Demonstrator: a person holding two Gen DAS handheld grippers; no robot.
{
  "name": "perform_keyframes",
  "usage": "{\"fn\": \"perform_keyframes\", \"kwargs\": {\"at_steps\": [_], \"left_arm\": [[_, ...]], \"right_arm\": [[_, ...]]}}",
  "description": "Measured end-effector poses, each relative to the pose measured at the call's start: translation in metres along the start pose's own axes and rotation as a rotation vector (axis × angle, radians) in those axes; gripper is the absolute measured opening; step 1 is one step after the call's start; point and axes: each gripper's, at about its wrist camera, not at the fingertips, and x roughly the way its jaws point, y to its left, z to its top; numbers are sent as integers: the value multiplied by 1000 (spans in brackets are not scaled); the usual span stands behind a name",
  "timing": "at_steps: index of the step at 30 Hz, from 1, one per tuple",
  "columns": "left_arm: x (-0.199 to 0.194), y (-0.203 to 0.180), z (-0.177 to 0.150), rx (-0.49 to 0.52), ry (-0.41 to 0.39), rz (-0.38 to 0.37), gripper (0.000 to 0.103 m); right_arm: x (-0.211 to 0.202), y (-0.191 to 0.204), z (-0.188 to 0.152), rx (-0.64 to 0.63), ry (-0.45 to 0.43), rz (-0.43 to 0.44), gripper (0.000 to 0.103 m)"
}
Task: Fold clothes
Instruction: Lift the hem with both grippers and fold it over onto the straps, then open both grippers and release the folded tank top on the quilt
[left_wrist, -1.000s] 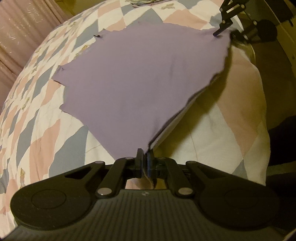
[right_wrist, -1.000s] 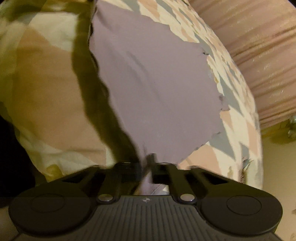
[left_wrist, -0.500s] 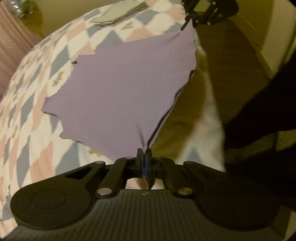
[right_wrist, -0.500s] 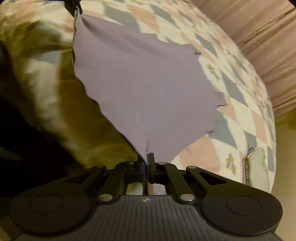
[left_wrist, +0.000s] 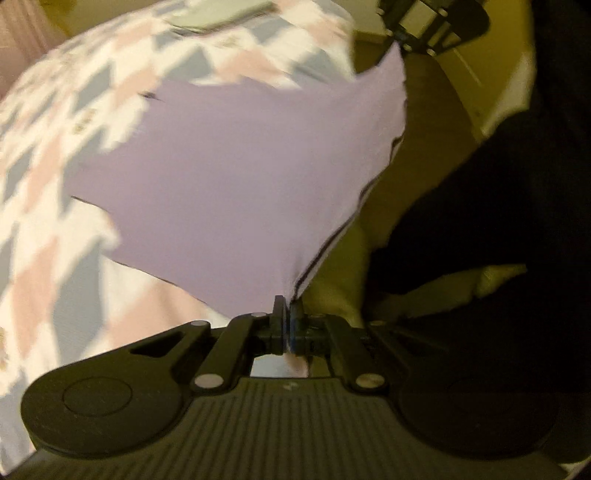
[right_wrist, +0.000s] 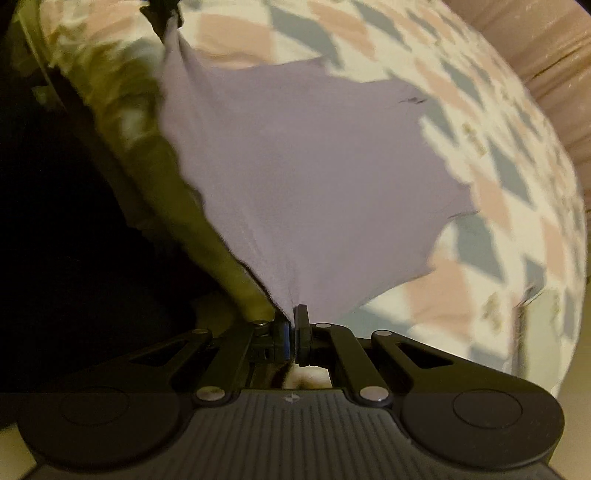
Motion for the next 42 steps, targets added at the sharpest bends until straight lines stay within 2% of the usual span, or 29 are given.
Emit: {"fn": "perform_keyframes", "kwargs": {"at_steps": [5,10,15,20,21,22,24,27,29,31,34,35,37,39,42], "left_arm": [[2,86,38,-77,-36,88,0],[36,177,74,-173,-27,134,0],[90,255,90,-304,27,124,0],[138,298,87,-424,90,93,0],[139,302,83,-452,91,106,1],[141,306,80,-480,92,119,4],[144,315,74,-537,93,146,13],[128,327,59,-660,48,210,15],[119,332,48,-725,34,225,17],[109,333,34,-796,20,232,17],[100,331,18,-931,-27,194,24],[102,329,14,-977,-44,174,28],[106,326,9,-1044,-72,124,29],[116,325,8,-1079,-84,86,32],[135,329,9,-1093,-71,58,32]], "right_arm": [[14,-85,27,-8,-43,-35,0],[68,-179,54,34,-64,16,1],[129,-252,72,44,-76,86,1],[185,-302,76,150,-70,201,2],[194,-310,74,178,-68,217,2],[199,-314,73,197,-71,213,3],[205,-323,67,248,-83,181,11],[201,-337,53,368,-111,125,17],[194,-343,42,481,-124,88,21],[189,-349,30,598,-121,93,22],[184,-348,15,756,-119,121,26],[182,-345,12,796,-119,129,30],[180,-336,7,844,-116,143,37],[183,-327,5,865,-110,155,43],[189,-313,8,875,-110,169,43]]}}
